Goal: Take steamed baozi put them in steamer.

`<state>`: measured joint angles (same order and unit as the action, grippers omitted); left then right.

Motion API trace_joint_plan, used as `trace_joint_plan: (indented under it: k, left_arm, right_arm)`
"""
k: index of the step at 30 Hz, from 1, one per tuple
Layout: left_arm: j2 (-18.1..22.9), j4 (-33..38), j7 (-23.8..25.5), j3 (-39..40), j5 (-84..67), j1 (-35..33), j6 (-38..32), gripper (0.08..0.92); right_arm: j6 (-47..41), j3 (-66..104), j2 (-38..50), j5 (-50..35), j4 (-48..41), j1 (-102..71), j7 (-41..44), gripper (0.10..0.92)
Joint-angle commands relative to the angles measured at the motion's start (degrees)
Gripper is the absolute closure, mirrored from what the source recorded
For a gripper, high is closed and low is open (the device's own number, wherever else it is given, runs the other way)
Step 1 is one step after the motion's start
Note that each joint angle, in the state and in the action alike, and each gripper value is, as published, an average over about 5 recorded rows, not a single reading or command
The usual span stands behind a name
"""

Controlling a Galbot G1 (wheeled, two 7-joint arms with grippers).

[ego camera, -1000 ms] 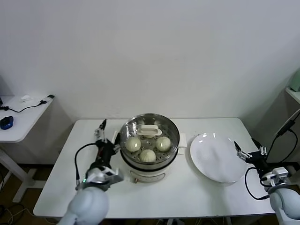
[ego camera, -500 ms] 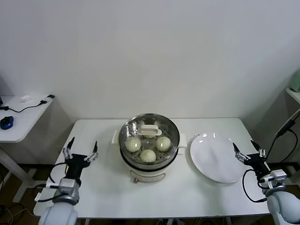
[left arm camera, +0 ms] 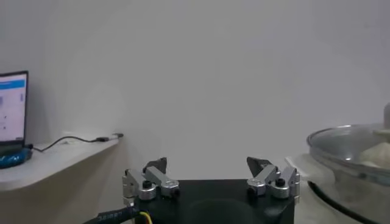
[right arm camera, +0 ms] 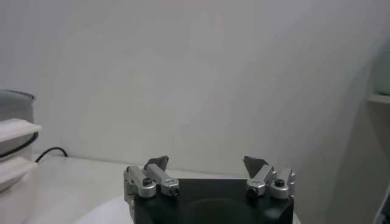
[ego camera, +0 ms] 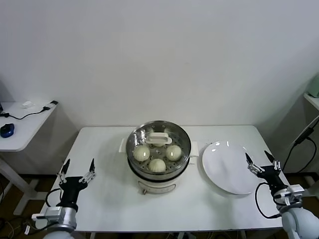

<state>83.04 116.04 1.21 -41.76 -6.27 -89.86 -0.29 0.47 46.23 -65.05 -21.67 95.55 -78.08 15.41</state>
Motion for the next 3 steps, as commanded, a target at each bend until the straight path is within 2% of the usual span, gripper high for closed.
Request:
trace_joint_plan:
  k: [1, 3]
  left_arm:
    - [2.6, 0.4, 3.1, -2.4, -1.2, -2.2, -2.6, 0.177]
    - [2.6, 0.5, 3.2, -2.4, -0.9, -2.3, -2.6, 0.177]
  right_arm:
    - [1.2, 0.2, -0.8, -0.7, 0.6, -0.7, 0.3, 0.203]
    - [1.4, 0.3, -0.8, -0.7, 0.6, -0.8, 0.3, 0.203]
